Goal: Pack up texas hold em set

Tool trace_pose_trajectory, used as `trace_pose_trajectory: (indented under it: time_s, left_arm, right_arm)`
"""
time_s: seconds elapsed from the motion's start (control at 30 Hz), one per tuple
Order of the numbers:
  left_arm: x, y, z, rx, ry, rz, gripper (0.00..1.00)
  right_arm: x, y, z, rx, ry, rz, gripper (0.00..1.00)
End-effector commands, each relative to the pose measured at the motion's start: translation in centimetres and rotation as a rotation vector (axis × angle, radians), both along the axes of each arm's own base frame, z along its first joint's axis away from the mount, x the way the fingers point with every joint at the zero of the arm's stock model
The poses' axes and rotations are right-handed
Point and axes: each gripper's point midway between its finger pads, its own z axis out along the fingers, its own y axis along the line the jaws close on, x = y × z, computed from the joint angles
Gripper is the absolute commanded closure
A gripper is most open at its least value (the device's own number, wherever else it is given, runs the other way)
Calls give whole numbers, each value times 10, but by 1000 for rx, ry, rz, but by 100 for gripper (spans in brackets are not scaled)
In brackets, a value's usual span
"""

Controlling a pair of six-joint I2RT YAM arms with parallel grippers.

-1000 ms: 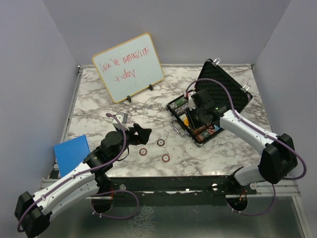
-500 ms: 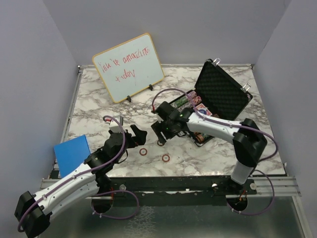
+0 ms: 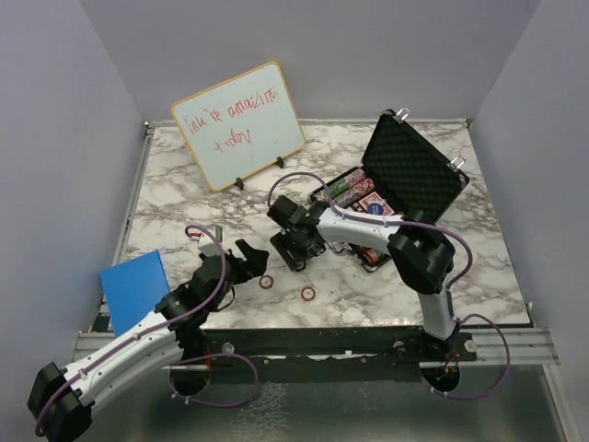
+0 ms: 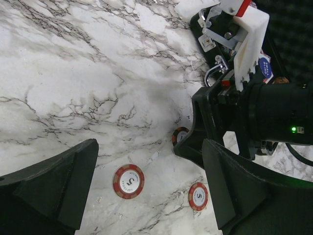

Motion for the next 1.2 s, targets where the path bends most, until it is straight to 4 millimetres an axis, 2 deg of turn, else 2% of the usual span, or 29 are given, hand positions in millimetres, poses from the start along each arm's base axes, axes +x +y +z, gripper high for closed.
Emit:
trace_pose_trajectory:
  time_s: [0.0,0.3,0.47,0.57,0.7,0.8,1.03,1.17]
  left_arm:
    - [0,-3,2,-36,-11,-2,7]
    - [2,3,1,3,-14,14,6]
    - [1,2,3,-1,-17,7,6]
    - [1,1,2,-5,-14,4,6]
    - [0,0,0,-5,-10,-1,6]
    - [0,0,0,-5,-9,-1,6]
    - [1,0,0,-7,-11,-3,6]
    - [-1,-2,0,-12,-8,-12,6]
  right_arm:
    - [1,-8,-11,-82,0,-26,34]
    - [-4,-12,-28,-132,29,-27,46]
    - [-5,-11,-36,-141,42,-37,58]
    - [-4,-12,-39,-151,44,-47,57]
    - [-6,-9,-36,-133,45,-25,44]
    - [-8,-10,-38,-143,49,-12,42]
    - [-5,-25,-54,-236,32,-58,48]
    - [4,-28,-53,-253,-16,-102,50]
